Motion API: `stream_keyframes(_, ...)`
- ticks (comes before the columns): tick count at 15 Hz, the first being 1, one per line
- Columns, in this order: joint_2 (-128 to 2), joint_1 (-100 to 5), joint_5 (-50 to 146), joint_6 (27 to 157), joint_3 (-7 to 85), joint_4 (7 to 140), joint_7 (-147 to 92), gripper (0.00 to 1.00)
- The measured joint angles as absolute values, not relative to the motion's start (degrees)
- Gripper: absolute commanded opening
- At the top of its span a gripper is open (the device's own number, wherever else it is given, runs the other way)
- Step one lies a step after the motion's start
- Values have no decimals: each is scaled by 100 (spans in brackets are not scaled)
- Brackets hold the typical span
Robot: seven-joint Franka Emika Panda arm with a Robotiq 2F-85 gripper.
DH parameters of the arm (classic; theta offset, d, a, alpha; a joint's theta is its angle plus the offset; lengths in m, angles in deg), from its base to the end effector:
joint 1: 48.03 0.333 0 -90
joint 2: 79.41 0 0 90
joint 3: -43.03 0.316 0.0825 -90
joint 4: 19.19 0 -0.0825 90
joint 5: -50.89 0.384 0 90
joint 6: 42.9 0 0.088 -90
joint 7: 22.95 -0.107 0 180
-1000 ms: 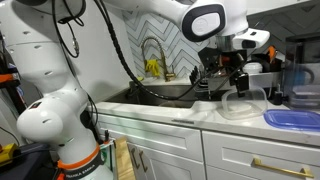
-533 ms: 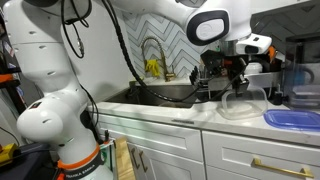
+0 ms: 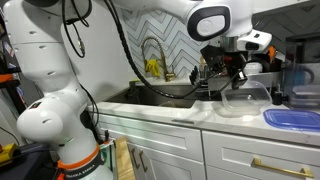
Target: Pick up the clear bowl and put it on the light blue lid, pick up the light blue lid with a bowl on top and put it in the dishes drying rack
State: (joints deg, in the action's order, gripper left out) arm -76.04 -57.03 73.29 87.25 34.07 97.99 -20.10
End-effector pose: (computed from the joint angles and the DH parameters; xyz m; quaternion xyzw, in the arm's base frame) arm 0.5541 -0.1685 0.4306 -0.9550 0.2395 -0.1094 0.1365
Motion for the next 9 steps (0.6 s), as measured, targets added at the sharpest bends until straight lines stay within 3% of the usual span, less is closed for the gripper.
stream_keyframes(8,-7674,-6101,8829,9019,3152,9625,-1281,1)
stream_keyframes(9,-7667,-6180,9172,9003,3090,9625,-1071,5)
